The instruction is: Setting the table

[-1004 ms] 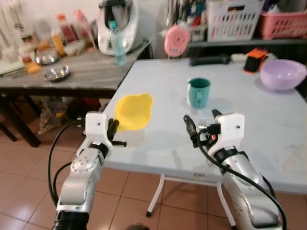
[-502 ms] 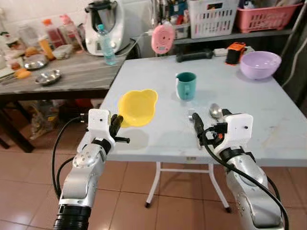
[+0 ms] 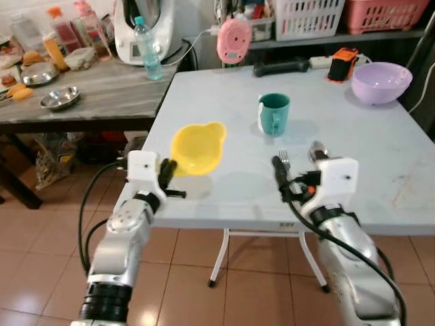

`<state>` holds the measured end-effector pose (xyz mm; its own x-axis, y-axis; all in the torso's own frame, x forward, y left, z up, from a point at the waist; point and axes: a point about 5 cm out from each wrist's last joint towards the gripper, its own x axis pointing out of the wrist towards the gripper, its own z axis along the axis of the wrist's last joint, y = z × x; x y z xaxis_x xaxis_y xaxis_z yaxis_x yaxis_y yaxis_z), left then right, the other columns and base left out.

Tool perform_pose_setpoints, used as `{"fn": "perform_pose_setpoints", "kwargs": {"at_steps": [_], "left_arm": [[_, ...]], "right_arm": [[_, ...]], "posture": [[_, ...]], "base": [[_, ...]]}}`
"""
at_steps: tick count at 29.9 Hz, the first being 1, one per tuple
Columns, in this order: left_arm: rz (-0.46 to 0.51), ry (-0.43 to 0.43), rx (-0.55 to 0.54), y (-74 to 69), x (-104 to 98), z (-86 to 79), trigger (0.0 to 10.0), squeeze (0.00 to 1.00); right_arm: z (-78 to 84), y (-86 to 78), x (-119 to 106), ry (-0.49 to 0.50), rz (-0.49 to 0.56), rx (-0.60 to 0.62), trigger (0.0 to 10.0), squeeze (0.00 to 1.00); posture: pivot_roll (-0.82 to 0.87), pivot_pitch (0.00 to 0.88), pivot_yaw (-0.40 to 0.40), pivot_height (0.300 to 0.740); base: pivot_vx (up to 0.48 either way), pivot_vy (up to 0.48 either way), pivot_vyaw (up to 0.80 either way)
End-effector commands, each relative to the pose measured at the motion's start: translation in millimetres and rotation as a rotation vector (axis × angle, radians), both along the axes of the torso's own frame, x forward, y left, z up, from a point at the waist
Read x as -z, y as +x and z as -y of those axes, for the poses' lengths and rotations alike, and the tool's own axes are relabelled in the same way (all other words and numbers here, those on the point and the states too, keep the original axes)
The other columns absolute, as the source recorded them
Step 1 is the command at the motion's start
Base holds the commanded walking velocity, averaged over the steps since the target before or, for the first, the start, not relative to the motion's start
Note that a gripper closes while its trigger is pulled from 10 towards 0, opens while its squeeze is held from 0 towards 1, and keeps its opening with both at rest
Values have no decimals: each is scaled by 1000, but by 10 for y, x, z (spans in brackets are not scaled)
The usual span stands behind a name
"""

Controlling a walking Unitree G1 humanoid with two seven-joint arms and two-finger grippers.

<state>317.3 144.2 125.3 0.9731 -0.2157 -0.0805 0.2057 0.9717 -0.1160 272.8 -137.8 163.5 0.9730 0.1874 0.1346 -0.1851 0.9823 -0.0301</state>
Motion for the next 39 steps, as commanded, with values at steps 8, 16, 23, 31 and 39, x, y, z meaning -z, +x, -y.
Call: {"fn": "perform_pose_setpoints", "kwargs": {"at_steps": [8,16,23,31,39], "left_arm": [[15,-8,17,18,-16,67,10000,0],[27,-13,17,34,-19,97,10000,0],[33,-10,25,45,-17,128,10000,0],[36,-1,39,47,-8,146,10000,0],[35,-5,42,54,-10,155,10000,0]], "right_arm": [[25,3,-35,-11,18,15,10000,0],[8,11,-41,-14,23,12,10000,0],[0,17,-49,-13,30,16,10000,0],[-2,13,-40,-10,30,23,10000,0],[-9,21,-38,-7,31,27,10000,0]], "posture": [[-52,0,131,740],[-49,0,125,740],[-47,0,126,740],[-44,0,128,740],[-40,0,129,740]], "base": [[0,480,0],[0,480,0],[0,480,0],[0,480,0],[0,480,0]]}}
